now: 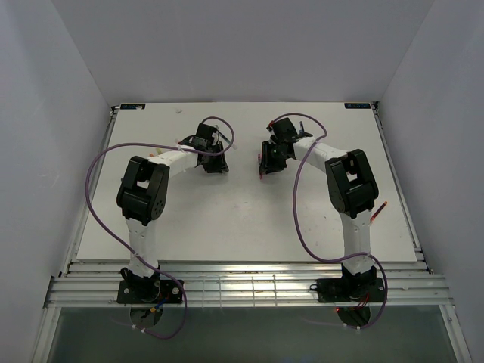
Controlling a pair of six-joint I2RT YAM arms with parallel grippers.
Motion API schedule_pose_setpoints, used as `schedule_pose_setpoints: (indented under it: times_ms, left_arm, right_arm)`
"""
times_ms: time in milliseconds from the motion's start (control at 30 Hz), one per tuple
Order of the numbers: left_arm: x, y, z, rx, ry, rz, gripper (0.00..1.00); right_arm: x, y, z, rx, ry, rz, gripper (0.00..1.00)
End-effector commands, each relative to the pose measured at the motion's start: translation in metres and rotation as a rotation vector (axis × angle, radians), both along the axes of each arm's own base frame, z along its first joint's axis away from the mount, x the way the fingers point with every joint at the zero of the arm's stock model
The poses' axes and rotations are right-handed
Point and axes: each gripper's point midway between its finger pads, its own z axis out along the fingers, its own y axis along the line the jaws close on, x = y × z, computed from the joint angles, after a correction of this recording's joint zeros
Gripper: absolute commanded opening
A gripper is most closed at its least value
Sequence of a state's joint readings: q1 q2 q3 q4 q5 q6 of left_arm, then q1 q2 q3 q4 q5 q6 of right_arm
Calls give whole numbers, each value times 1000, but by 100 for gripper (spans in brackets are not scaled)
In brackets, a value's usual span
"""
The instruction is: Open the pen caps
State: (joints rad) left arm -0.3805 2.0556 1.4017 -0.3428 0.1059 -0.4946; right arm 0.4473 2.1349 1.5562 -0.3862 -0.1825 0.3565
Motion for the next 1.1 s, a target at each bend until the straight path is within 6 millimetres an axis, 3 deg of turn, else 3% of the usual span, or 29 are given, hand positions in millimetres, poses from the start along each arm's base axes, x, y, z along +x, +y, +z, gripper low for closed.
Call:
schedule_pose_setpoints:
  times_ms: [0, 133, 300, 533, 567, 633, 667, 733, 767, 833, 867, 933, 1000, 1067]
  left_arm:
    - [-1, 11, -7, 16, 30, 21, 42]
    - [-1, 11, -3, 8, 23, 24, 46]
    - [1, 12, 10, -1, -13, 27, 50]
    - [0, 8, 53, -63, -71, 12, 53]
    - [-2, 4, 65, -86, -86, -1, 54]
    - [-4, 3, 78, -108, -106, -12, 54]
    - [-5, 2, 84, -119, -115, -16, 54]
    - [-10, 0, 101, -142, -139, -33, 54]
    - [-13, 0, 106, -150, -146, -38, 54]
    - [-20, -1, 120, -174, -166, -54, 55]
    - [-23, -2, 124, -185, -168, -53, 55]
    - [-31, -5, 134, -222, -180, -75, 55]
    - [-37, -10, 139, -248, -184, -92, 55]
    - [-48, -14, 141, -275, -176, -114, 55]
  right_arm:
    - [3, -4, -13, -44, 6, 4, 40]
    - [7, -4, -6, -45, -16, 7, 43]
    - [17, -6, 20, -52, -91, -3, 45]
    - [18, -23, 66, -89, -184, -52, 52]
    - [19, -31, 81, -110, -224, -83, 52]
    - [13, -45, 84, -144, -234, -128, 52]
    - [12, -53, 98, -158, -269, -160, 52]
    - [2, -67, 96, -180, -259, -207, 52]
    - [0, -78, 106, -195, -281, -248, 52]
    - [-5, -99, 107, -208, -271, -343, 53]
    - [-12, -121, 108, -229, -271, -404, 54]
    - [-20, -141, 106, -223, -253, -492, 61]
    - [-34, -177, 100, -245, -230, -595, 73]
    - [-47, -209, 94, -241, -194, -676, 75]
